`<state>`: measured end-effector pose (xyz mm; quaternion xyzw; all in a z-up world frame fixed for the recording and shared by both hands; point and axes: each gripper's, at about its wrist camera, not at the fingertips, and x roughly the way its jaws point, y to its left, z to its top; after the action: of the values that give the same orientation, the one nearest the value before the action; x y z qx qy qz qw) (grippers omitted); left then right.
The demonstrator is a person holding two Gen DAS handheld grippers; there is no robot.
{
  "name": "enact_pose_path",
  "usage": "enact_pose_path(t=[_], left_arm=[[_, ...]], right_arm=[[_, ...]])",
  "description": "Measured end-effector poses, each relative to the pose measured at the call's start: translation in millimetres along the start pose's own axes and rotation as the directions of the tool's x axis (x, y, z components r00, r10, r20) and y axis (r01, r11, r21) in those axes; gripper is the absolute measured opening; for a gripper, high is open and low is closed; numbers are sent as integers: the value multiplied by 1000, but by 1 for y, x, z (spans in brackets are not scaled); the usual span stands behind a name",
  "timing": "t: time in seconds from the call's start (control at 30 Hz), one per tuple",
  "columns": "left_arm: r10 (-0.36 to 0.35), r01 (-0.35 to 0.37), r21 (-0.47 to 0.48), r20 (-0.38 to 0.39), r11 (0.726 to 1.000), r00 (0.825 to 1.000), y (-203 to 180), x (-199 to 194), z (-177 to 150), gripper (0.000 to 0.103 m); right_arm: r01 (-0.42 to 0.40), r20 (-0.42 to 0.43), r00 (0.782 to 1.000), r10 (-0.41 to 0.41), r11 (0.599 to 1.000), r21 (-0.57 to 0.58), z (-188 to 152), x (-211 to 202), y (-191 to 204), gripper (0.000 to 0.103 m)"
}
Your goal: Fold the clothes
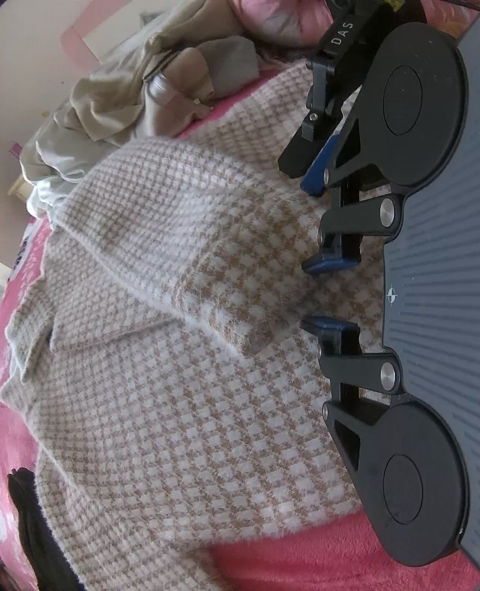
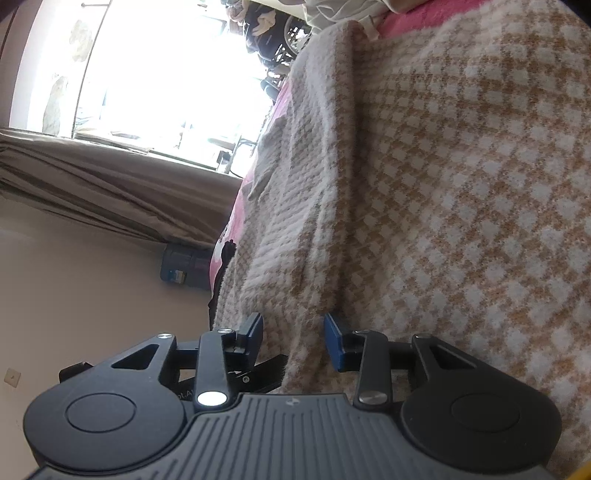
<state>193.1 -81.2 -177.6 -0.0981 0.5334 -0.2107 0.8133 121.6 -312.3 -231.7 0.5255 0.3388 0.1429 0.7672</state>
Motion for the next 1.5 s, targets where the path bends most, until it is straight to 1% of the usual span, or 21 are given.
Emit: enact_pose_path(t=[0.2, 0.33, 0.43, 0.53, 0.7, 0.77, 0.83, 0.93, 1.17, 1.3, 1.5], left_arm=[[50, -51, 48, 21, 998, 999, -9, -2, -3, 12], [61, -61, 45, 15, 997, 998, -9, -1, -5, 11], [47, -47, 22, -11, 999, 999, -6, 1, -5, 12], [47, -48, -16, -25, 999, 999, -3, 2, -5, 18], [29, -31, -68, -28, 997, 999, 3, 2, -4, 22], [21, -23, -74, -20, 997, 1000, 4, -1, -5, 24], [11, -12, -76, -10, 997, 1000, 5, -3, -6, 31], [-18, 18, -77, 10, 997, 1000, 7, -8, -6, 36], [-76, 78, -66, 34, 995, 997, 6, -12, -5, 41], [-64, 66, -67, 29, 996, 998, 6, -8, -5, 42], [-59, 62, -104, 31, 993, 998, 13, -1, -4, 42]], right_arm=[[3, 3, 1000, -3, 1000, -8, -1, 2, 3, 37], [3, 3, 1000, -3, 1000, -9, 0, 4, 3, 37], [2, 0, 1000, -2, 1000, -8, -1, 4, 3, 37], [0, -4, 1000, 0, 1000, -5, -1, 0, 1, 37], [-1, -8, 1000, 1, 1000, 7, 0, -2, -1, 37], [-4, -6, 1000, 4, 1000, 16, 1, -3, -2, 37], [-7, -4, 1000, 7, 1000, 22, 1, -3, -3, 37], [-8, -3, 1000, 8, 1000, 28, 1, -1, -3, 37], [-4, -9, 1000, 4, 999, 32, 0, 2, -4, 37], [-3, -9, 1000, 3, 999, 33, 0, 1, -6, 37], [-5, -8, 1000, 5, 1000, 31, -1, 2, -6, 37]])
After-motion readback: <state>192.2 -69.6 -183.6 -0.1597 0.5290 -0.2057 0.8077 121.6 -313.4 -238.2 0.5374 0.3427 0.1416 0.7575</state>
